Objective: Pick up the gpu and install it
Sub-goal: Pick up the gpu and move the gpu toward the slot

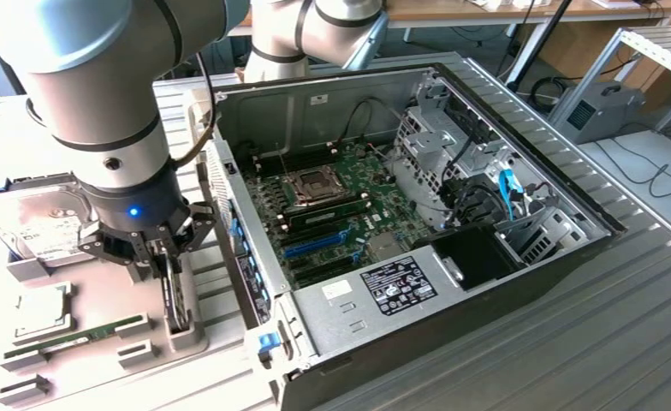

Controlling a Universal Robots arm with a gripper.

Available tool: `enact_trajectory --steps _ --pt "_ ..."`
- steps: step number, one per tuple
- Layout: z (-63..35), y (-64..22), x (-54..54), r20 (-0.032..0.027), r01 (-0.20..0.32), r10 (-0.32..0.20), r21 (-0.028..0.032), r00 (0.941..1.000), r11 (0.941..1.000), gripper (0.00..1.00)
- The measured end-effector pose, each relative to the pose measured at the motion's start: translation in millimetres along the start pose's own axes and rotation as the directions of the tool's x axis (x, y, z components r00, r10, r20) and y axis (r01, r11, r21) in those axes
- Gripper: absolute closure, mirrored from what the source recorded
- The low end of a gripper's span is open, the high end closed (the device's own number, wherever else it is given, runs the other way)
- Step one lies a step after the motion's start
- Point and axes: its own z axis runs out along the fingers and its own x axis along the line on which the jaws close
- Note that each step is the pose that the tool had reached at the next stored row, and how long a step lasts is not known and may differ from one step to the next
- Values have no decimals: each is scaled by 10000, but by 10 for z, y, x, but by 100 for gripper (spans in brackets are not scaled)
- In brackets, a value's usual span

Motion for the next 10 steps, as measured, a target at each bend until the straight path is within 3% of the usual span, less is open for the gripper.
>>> enact_trajectory --steps 10 --pt "-4 0 0 3 1 -1 48 10000 10000 74"
